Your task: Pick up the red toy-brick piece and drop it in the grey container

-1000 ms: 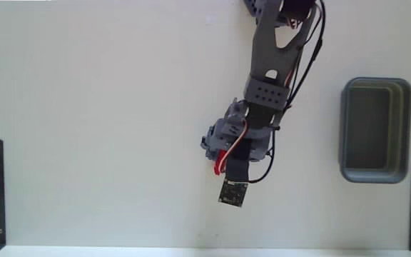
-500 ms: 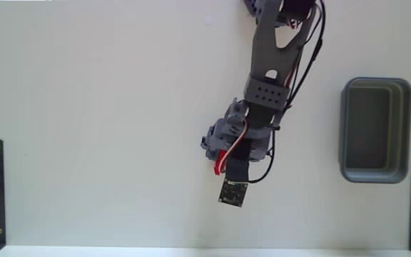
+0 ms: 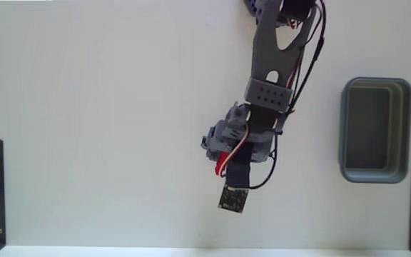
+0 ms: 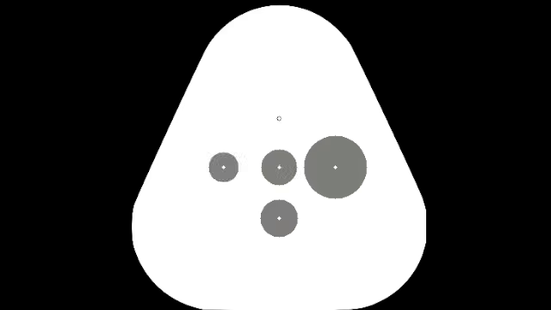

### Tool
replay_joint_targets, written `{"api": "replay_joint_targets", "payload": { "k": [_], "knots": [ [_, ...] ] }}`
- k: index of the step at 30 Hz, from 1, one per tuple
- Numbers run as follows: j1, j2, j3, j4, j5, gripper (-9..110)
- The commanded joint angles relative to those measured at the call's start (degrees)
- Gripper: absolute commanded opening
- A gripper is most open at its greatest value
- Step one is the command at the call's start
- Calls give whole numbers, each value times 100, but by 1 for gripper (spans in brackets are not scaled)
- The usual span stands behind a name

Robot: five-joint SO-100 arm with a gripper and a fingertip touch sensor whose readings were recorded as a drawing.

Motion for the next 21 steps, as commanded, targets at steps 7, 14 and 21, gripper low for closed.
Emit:
{"api": "replay_joint_targets", "payload": {
  "k": [7,14,21],
  "knots": [
    [136,349,-1232,912,18,51],
    [136,171,-2100,1603,18,51],
    [136,-57,-2957,2231,18,51]
  ]
}}
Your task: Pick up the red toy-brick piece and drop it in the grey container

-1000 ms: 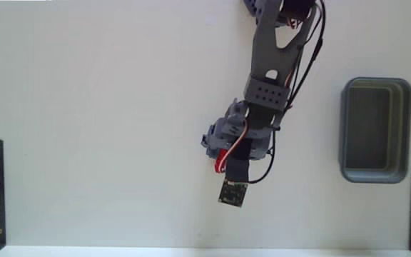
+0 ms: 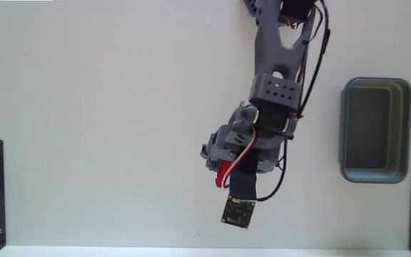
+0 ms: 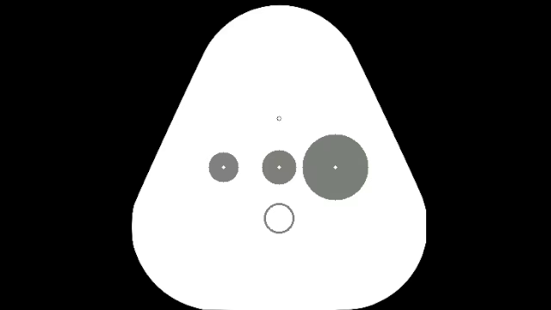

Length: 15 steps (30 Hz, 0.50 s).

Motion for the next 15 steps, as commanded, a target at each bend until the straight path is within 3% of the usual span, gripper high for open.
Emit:
{"api": "replay_joint_targets", "payload": {
  "k": [1,15],
  "knots": [
    [136,128,-534,267,18,51],
    [74,129,-540,273,18,51]
  ]
}}
